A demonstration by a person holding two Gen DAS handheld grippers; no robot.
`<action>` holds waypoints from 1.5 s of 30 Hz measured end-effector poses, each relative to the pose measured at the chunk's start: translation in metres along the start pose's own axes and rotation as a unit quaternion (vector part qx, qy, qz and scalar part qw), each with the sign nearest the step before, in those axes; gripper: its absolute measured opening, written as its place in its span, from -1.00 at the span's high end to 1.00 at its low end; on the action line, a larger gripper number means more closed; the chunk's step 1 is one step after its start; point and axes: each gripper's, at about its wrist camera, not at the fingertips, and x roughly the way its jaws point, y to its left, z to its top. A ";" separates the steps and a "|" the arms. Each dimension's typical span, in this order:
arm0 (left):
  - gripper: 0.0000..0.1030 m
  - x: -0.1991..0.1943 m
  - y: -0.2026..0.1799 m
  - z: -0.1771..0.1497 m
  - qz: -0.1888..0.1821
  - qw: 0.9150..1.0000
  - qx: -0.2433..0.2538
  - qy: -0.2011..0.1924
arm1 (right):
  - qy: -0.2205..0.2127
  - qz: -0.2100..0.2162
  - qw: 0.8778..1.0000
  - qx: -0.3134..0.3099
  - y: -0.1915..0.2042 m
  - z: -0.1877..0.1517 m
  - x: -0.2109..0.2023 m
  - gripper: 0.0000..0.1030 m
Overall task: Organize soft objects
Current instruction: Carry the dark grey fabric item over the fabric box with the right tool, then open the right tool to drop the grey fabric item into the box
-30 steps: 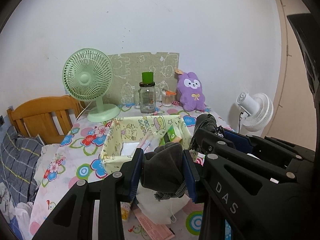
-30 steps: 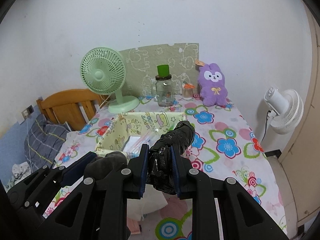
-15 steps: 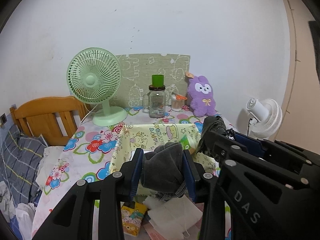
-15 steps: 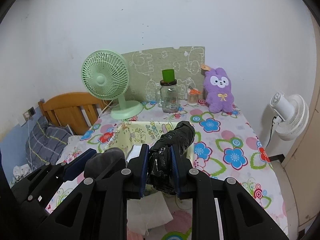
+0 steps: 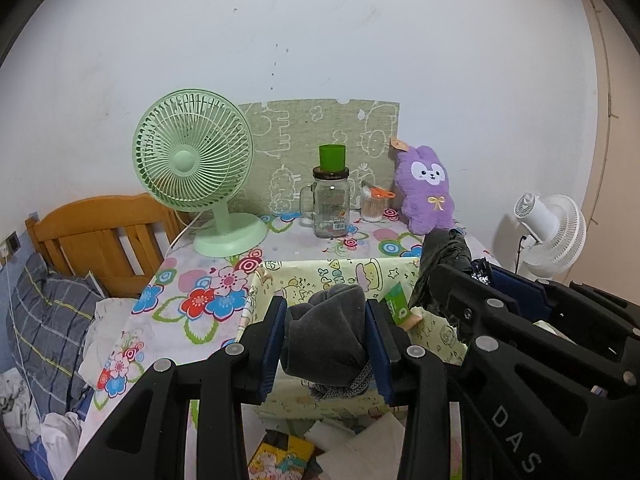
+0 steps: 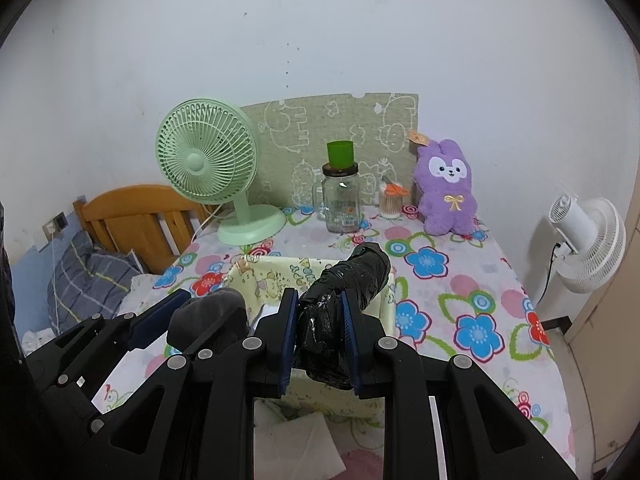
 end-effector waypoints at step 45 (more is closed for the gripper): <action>-0.64 0.097 0.023 -0.009 -0.003 0.996 -0.011 0.088 | 0.079 0.094 0.992 -0.016 0.002 -0.003 0.115 0.03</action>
